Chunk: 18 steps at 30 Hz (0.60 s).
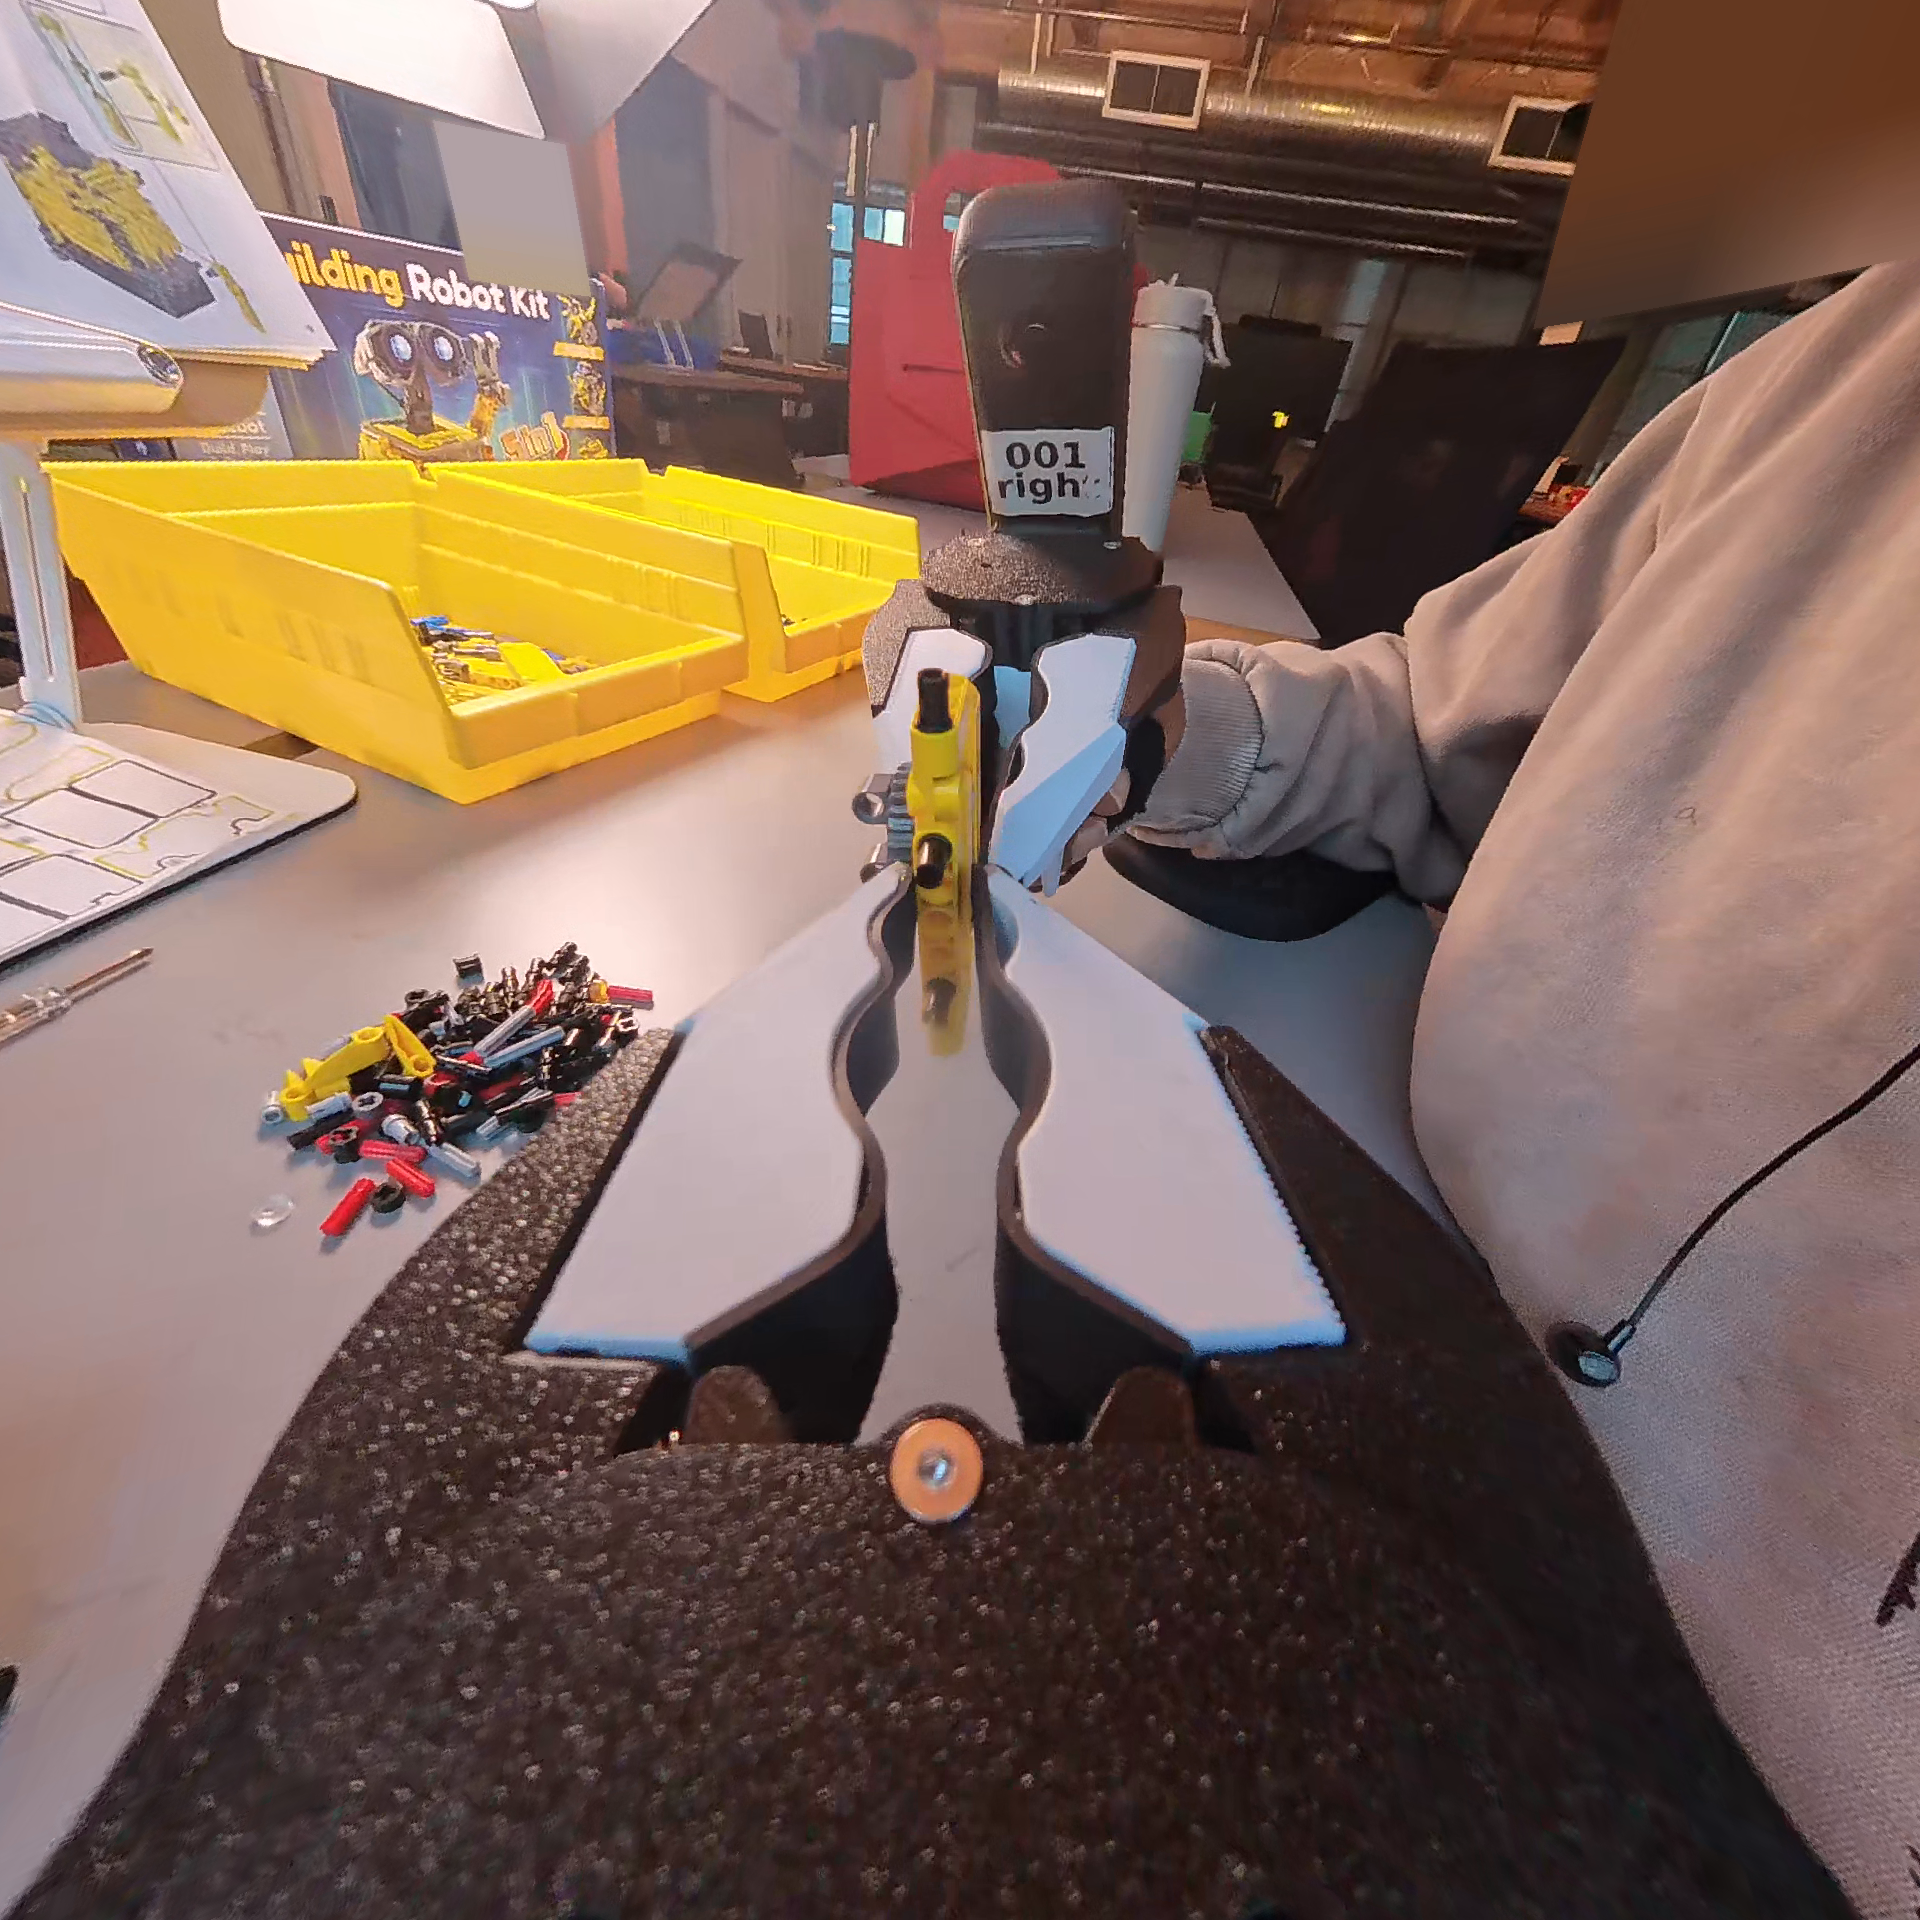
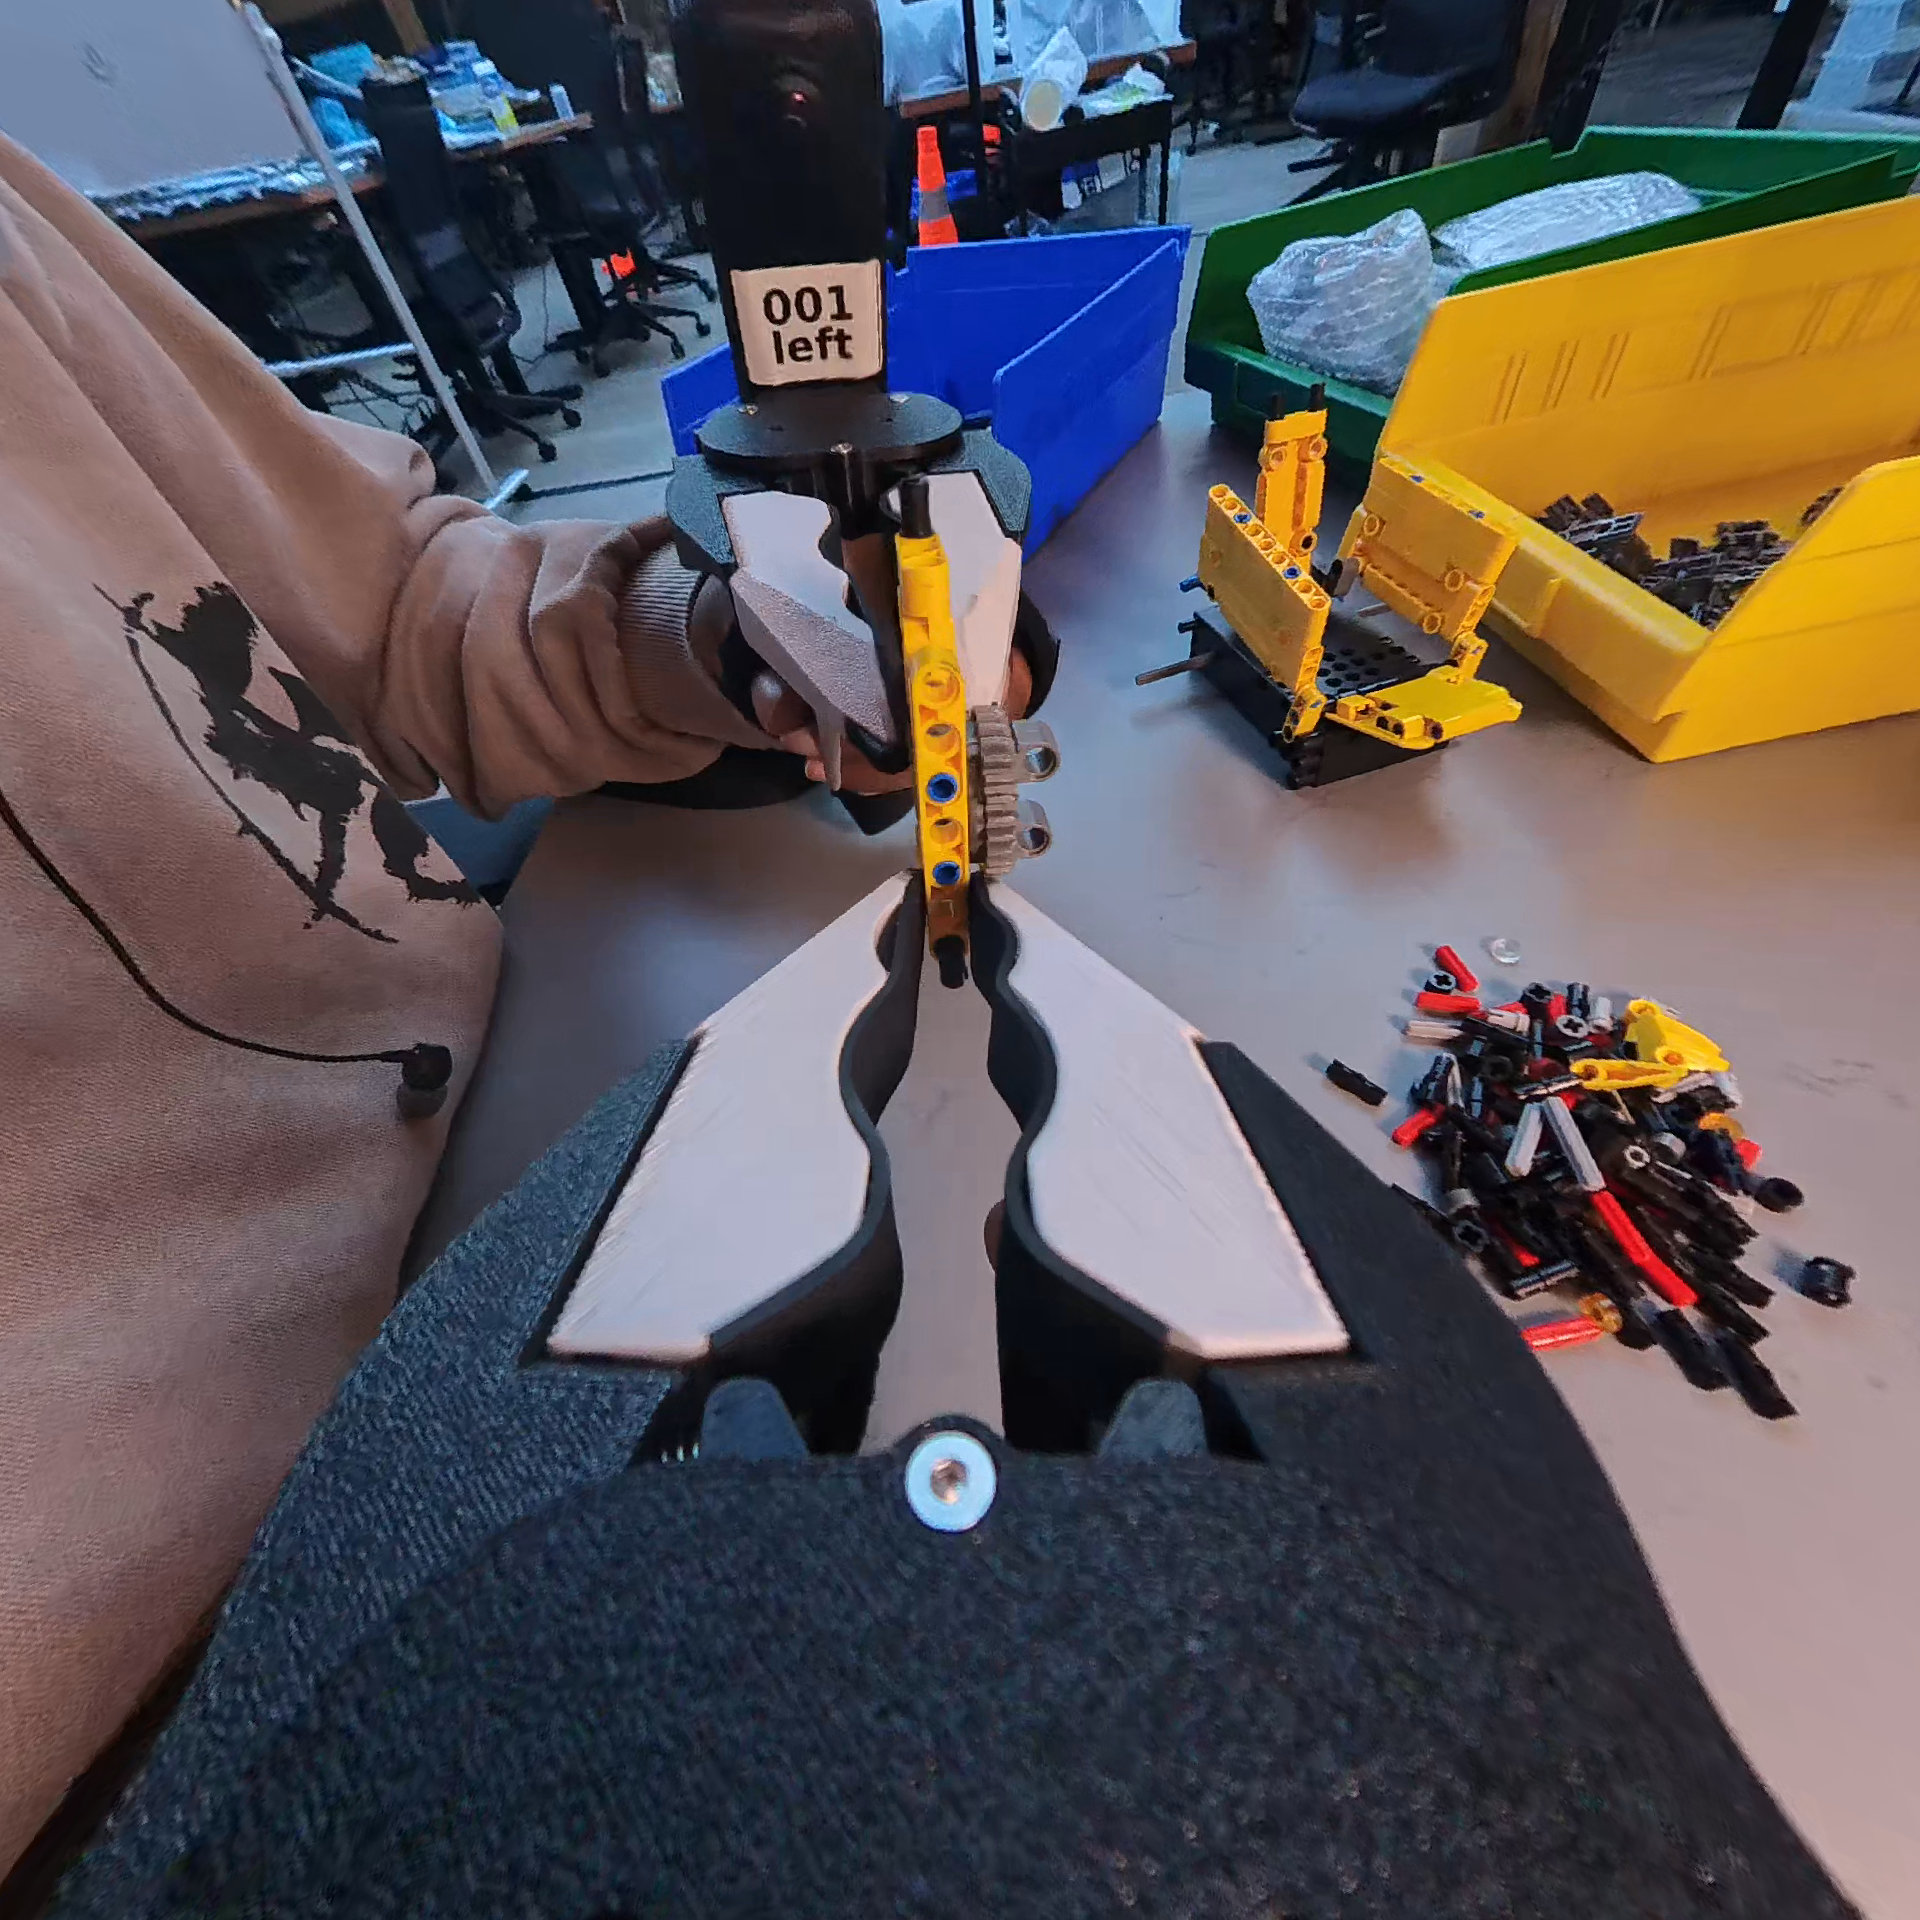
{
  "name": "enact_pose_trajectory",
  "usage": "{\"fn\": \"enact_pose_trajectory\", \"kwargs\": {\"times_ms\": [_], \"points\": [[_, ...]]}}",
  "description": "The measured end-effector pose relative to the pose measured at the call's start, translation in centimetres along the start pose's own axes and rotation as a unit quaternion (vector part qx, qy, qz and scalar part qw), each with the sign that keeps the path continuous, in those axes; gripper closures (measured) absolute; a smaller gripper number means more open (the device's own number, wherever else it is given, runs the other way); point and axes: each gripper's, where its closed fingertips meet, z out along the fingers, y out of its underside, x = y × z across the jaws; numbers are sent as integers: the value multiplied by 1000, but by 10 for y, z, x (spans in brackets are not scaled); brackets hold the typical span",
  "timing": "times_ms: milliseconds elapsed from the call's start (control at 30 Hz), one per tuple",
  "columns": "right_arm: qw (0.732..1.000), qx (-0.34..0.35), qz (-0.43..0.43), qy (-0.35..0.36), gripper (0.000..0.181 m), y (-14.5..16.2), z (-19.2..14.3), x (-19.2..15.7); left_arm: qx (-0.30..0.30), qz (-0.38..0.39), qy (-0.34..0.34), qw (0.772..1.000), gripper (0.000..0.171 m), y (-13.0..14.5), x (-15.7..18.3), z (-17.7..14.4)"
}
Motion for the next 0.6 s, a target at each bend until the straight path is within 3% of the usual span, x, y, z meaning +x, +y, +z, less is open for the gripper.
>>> {"fn": "enact_pose_trajectory", "kwargs": {"times_ms": [233,333,600], "points": [[1000,17,2,-8,175,-3,1,-1,-16,18,-14,1000,154,3,-2,0],[1000,17,-3,-9,175,-3,4,-3,-45,-13,11,999,164,15,2,5],[994,98,31,-41,176,-29,-7,-8,0,-31,37,999,165,-10,6,6]]}}
